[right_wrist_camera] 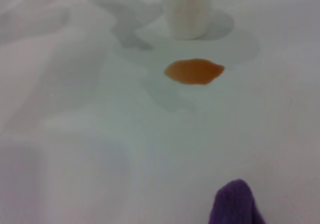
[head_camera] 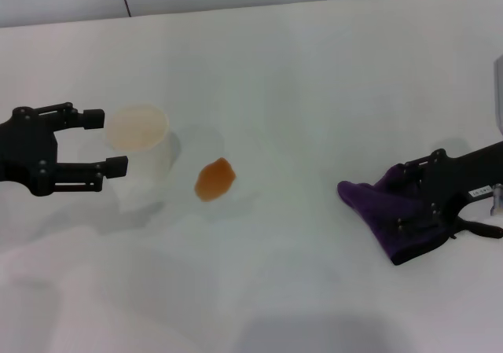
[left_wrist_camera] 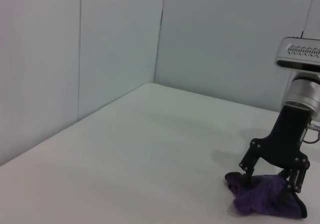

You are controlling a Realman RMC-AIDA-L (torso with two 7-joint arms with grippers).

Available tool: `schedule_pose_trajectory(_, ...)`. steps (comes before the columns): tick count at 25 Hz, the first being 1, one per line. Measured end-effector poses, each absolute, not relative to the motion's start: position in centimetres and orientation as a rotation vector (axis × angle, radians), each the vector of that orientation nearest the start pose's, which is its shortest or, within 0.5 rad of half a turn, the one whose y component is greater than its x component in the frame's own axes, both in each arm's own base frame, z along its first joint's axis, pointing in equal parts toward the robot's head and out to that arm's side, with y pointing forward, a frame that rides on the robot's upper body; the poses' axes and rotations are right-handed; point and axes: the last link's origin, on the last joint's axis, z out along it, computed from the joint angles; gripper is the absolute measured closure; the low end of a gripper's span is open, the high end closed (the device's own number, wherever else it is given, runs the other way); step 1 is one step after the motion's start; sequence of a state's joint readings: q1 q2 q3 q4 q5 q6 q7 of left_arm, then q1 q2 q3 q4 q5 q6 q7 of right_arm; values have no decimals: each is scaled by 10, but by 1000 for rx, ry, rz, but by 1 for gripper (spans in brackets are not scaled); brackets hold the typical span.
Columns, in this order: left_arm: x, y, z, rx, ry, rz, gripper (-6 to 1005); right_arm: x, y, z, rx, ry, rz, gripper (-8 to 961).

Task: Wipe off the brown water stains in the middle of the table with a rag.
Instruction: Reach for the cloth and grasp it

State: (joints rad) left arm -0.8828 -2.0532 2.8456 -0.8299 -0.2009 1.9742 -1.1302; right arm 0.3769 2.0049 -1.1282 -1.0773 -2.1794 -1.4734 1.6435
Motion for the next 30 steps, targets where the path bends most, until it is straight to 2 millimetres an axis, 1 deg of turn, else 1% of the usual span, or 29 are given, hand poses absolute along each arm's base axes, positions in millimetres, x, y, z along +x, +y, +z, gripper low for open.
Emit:
schedule_pose_trajectory(10, -252, 335, 58, -2837, -437, -584, 124, 278, 322, 24, -2855, 464, -93, 245)
schedule_pose_trajectory(16, -252, 335, 58, -2832, -437, -588, 124, 279, 323, 24, -2851, 488, -129, 408)
schedule_pose_trajectory(21, -252, 335, 59, -2825, -433, -595, 124, 279, 323, 24, -2851, 491, -131, 410)
schedule_pose_trajectory(24, -252, 335, 59, -2824, -433, -595, 124, 277, 323, 24, -2856, 492, -130, 442)
schedule_pose_trajectory(30, -252, 335, 59, -2824, -433, -595, 124, 275, 324, 22, -2868, 483, -138, 560)
